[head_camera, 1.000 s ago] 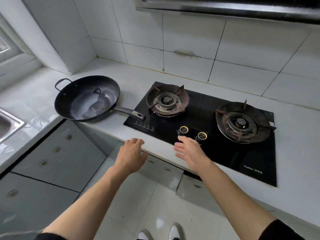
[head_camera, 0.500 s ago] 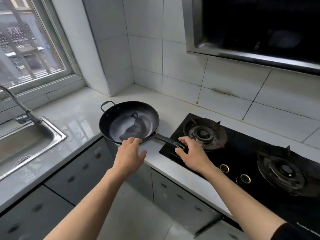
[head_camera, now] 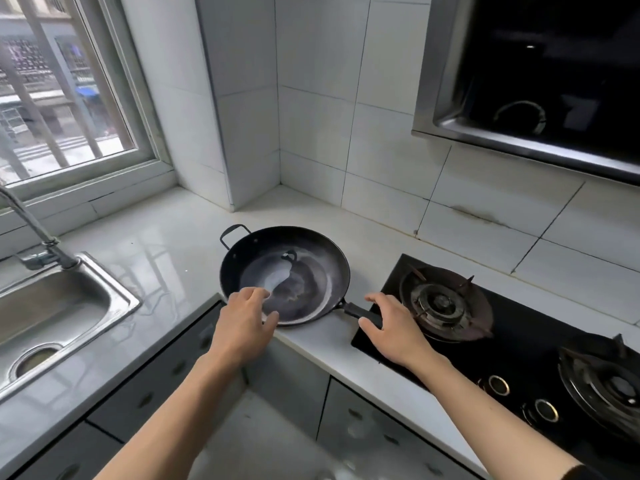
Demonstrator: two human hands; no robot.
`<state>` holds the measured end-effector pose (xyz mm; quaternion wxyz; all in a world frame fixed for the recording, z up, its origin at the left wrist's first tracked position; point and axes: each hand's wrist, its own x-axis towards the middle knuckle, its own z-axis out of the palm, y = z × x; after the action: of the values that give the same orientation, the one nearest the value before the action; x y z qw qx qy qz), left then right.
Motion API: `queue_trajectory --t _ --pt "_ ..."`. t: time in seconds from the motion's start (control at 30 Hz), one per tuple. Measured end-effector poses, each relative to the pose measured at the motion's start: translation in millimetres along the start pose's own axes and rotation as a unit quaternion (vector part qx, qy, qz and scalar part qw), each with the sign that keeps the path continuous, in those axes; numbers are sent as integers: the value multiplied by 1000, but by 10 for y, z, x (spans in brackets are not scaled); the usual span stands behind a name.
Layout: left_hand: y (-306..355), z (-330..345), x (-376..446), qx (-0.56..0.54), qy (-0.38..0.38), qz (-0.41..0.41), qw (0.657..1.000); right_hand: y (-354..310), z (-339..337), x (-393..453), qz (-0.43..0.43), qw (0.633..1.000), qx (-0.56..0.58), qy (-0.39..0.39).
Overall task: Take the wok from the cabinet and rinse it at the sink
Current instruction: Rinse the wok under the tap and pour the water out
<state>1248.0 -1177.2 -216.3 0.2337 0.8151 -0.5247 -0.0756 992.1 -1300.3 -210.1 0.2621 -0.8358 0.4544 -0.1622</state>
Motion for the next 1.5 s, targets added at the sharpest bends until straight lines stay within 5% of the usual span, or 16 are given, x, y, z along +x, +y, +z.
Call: queue_trajectory --t 0.6,0.97,1.27,1.5 --pt "-560 233 1077 75 -72 -4 995 606 715 928 88 990 -90 -68" --pt "-1250 154 1259 141 -235 150 950 510 869 1042 102 987 -115 -35" --pt "-1390 118 1249 199 -163 365 895 500 908 1036 92 981 -164 -42" --pt "-1510 333 1253 201 -108 405 885 542 907 1047 90 985 -139 -45"
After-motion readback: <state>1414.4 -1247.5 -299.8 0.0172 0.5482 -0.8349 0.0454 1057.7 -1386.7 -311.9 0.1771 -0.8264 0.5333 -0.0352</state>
